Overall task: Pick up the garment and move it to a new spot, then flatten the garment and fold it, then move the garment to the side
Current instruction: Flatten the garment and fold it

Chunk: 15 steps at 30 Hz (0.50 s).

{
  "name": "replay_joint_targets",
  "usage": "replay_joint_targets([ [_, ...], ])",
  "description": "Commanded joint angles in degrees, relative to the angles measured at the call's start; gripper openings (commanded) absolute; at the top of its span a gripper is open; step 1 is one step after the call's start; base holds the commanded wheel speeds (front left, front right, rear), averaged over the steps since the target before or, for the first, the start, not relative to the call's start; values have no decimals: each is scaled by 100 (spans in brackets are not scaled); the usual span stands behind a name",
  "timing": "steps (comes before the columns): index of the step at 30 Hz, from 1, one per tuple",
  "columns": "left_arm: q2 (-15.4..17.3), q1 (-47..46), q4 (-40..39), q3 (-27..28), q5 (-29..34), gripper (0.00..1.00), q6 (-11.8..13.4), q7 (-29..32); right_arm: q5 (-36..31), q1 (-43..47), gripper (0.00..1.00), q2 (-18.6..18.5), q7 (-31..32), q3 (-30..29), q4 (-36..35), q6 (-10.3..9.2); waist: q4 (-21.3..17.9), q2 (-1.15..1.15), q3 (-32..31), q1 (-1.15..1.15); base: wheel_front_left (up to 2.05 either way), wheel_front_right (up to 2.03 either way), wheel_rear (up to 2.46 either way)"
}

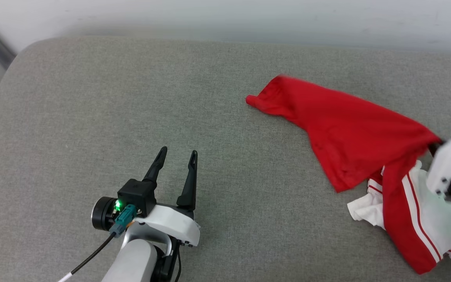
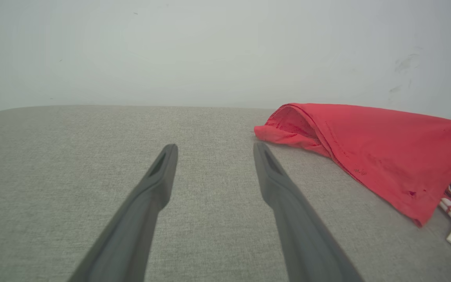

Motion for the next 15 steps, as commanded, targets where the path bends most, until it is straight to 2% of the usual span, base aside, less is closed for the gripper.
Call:
replay_joint_targets([
  [1,20,21,-2,-11,29,100,-4,-11,-102,214,0,107,-49,-297,202,-5,7,0,16,0,0,0,0],
  [2,16,27,1,-13,29,100,-5,-11,-138,290,0,153,-92,-491,319,-5,10,0,24,0,0,0,0],
  [3,14,35,4,-17,29,100,-2,-12,-188,367,18,205,-154,-669,428,-5,10,0,33,0,0,0,0],
  [4,10,46,7,-22,30,100,4,-12,-250,445,47,259,-236,-813,520,-5,6,0,41,0,0,0,0],
  [5,14,57,14,-28,31,100,8,-12,-292,518,100,334,-321,-913,602,-5,-2,0,41,0,0,0,0],
  [11,83,133,42,-8,9,100,24,-13,-444,831,100,709,-1139,-1171,502,-5,-97,0,-76,0,0,0,0],
  [15,120,209,56,1,-12,100,42,-7,-575,1029,100,800,-1350,-1226,202,-6,-169,0,-177,0,0,0,0],
])
